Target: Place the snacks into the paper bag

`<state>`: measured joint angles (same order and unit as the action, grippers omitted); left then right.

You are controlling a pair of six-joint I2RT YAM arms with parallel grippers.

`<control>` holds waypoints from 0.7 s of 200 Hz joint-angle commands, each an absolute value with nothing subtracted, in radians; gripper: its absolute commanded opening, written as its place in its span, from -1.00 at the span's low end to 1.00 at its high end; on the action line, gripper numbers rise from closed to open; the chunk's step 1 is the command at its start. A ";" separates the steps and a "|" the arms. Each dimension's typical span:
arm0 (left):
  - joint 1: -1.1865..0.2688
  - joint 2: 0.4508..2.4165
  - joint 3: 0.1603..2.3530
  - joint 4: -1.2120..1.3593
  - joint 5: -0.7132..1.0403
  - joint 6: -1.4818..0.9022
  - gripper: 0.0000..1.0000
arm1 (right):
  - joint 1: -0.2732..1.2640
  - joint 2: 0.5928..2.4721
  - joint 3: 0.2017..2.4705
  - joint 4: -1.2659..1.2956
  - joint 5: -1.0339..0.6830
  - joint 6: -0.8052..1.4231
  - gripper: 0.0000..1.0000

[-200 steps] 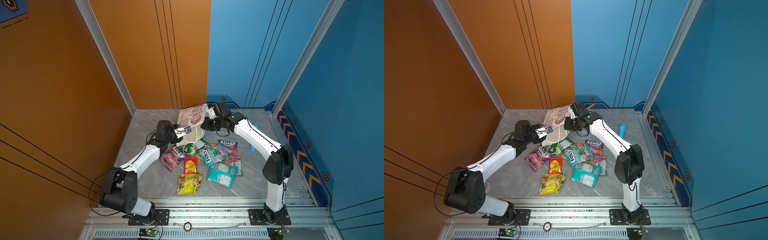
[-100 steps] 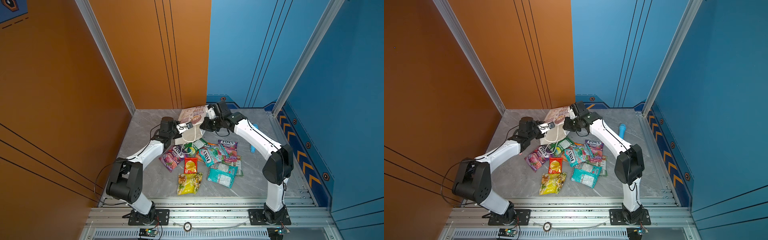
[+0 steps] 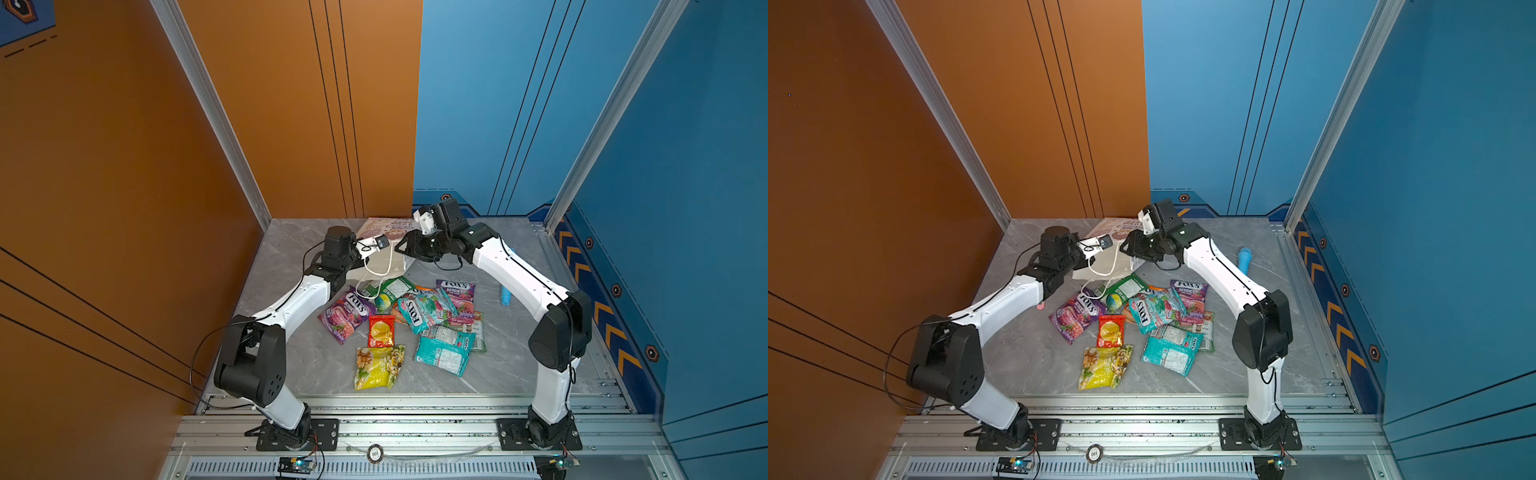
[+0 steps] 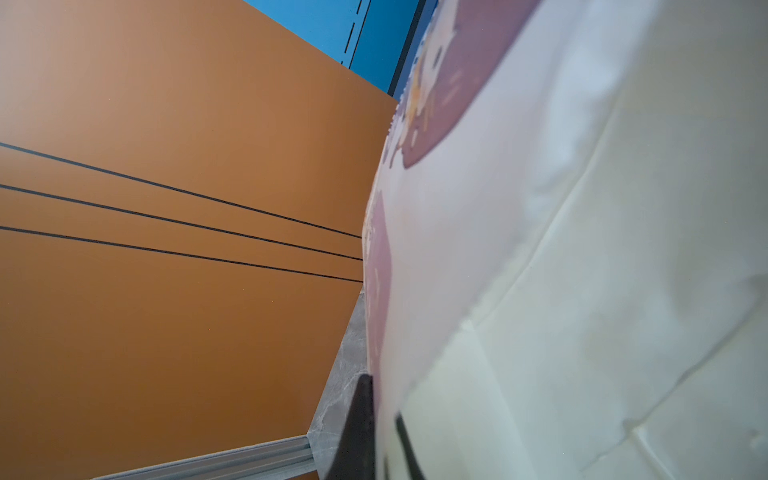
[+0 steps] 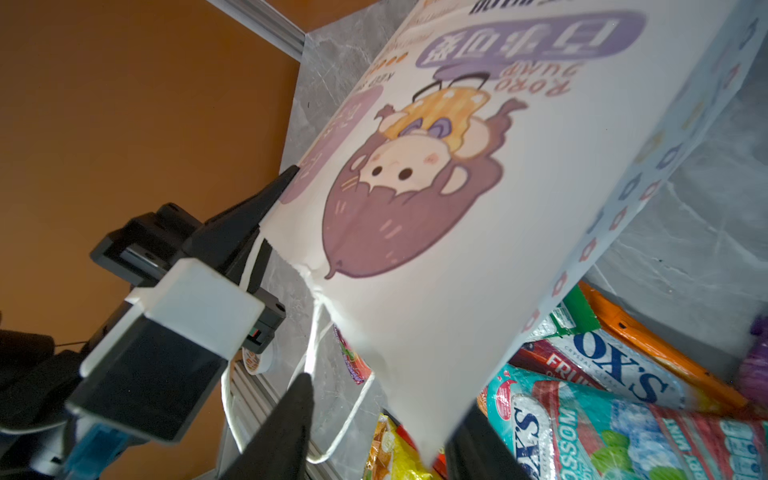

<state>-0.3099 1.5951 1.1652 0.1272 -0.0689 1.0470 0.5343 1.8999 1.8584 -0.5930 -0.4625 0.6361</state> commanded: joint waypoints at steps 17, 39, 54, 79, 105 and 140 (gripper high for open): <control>-0.341 1.543 1.335 -0.099 -0.158 0.962 -1.00 | 0.463 1.772 1.802 -0.504 -0.480 0.671 0.23; -0.357 1.535 1.423 -0.225 -0.207 0.920 -1.00 | 0.428 1.714 1.734 -0.493 -0.465 0.676 0.27; -0.366 1.535 1.482 -0.299 -0.243 0.890 -1.00 | 0.406 1.674 1.695 -0.487 -0.447 0.678 0.28; -0.382 1.546 1.575 -0.410 -0.301 0.832 -1.00 | 0.385 1.623 1.620 -0.468 -0.429 0.680 0.28; -0.397 1.575 1.684 -0.551 -0.368 0.761 -1.00 | 0.388 1.617 1.557 -0.475 -0.444 0.681 0.27; -0.389 1.628 1.845 -0.753 -0.440 0.600 -0.90 | 0.426 1.617 1.487 -0.481 -0.398 0.681 0.26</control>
